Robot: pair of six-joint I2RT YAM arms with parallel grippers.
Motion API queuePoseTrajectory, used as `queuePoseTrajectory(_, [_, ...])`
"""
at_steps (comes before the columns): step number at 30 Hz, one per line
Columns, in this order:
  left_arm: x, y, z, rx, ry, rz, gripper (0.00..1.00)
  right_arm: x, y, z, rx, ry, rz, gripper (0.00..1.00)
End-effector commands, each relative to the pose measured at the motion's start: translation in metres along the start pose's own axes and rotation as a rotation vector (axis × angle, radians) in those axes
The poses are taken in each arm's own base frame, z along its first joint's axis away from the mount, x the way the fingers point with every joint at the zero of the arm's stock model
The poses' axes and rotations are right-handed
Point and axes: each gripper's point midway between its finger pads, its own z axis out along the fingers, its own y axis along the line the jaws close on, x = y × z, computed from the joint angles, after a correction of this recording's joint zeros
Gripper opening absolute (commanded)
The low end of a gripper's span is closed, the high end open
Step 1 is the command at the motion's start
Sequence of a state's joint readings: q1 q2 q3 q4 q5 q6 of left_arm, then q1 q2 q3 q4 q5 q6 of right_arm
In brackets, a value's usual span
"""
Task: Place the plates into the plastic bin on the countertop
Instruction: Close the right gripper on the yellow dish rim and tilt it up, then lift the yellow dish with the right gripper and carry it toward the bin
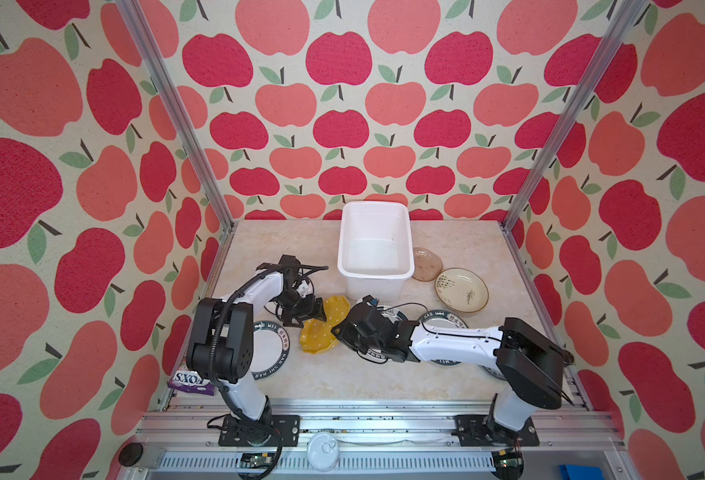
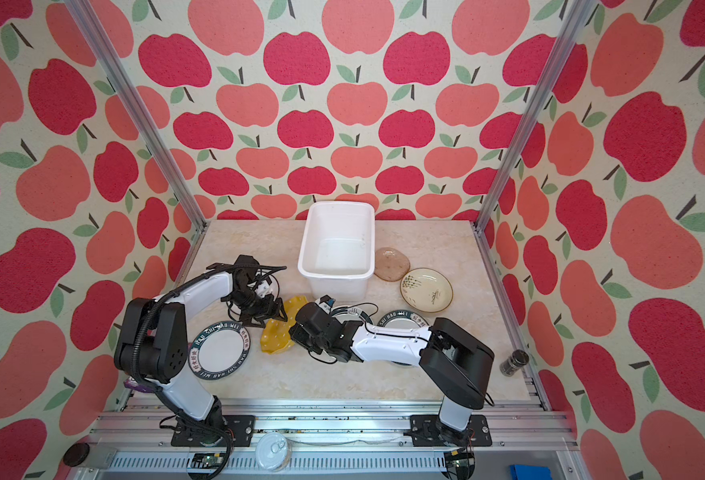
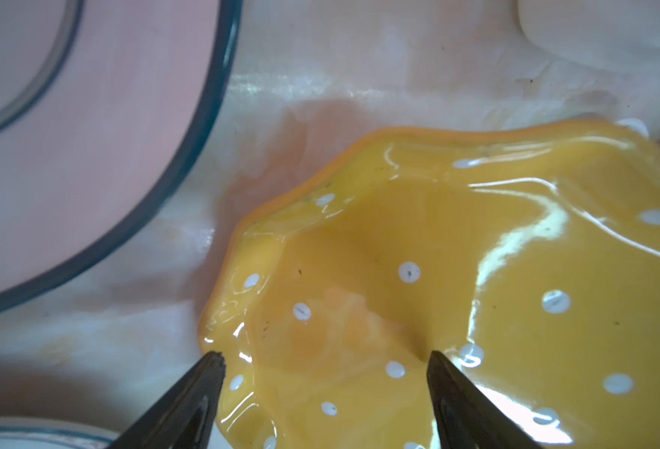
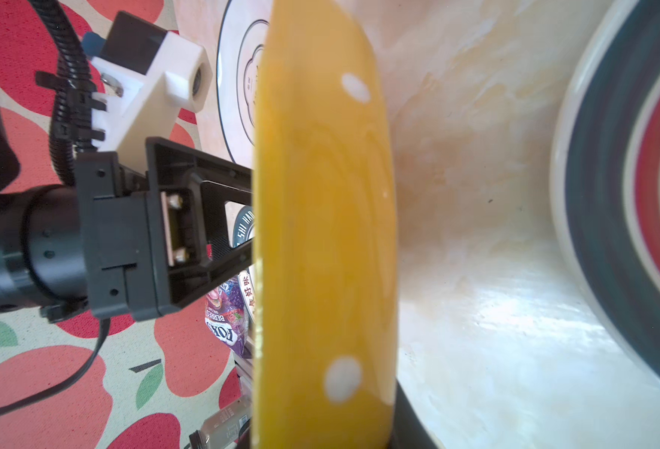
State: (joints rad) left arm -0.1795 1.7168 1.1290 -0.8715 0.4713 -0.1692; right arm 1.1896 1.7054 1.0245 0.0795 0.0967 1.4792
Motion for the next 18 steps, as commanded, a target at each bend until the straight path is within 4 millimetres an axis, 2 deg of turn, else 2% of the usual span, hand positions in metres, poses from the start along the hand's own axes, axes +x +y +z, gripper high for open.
queuePoseTrajectory(1, [-0.002,-0.006,-0.005,0.015,0.002,-0.024,0.85,-0.007,0.04,-0.025,-0.111,-0.034,-0.008,0.19])
queuePoseTrajectory(6, [-0.006,-0.008,-0.014,0.022,-0.039,-0.033,0.85,-0.008,0.039,-0.028,-0.1,-0.03,-0.008,0.1])
queuePoseTrajectory(8, [-0.009,-0.01,-0.024,0.034,-0.074,-0.035,0.85,-0.009,0.038,-0.029,-0.096,-0.031,-0.007,0.09])
queuePoseTrajectory(12, [-0.016,-0.014,-0.05,0.046,-0.165,-0.032,0.9,-0.01,0.037,-0.035,-0.084,-0.036,-0.004,0.08])
queuePoseTrajectory(14, [-0.02,-0.013,-0.065,0.043,-0.216,-0.035,0.99,-0.012,0.04,-0.042,-0.085,-0.043,-0.006,0.07])
queuePoseTrajectory(18, [-0.029,-0.012,-0.093,0.079,-0.331,-0.069,0.99,-0.022,0.046,-0.061,-0.083,-0.074,-0.021,0.04])
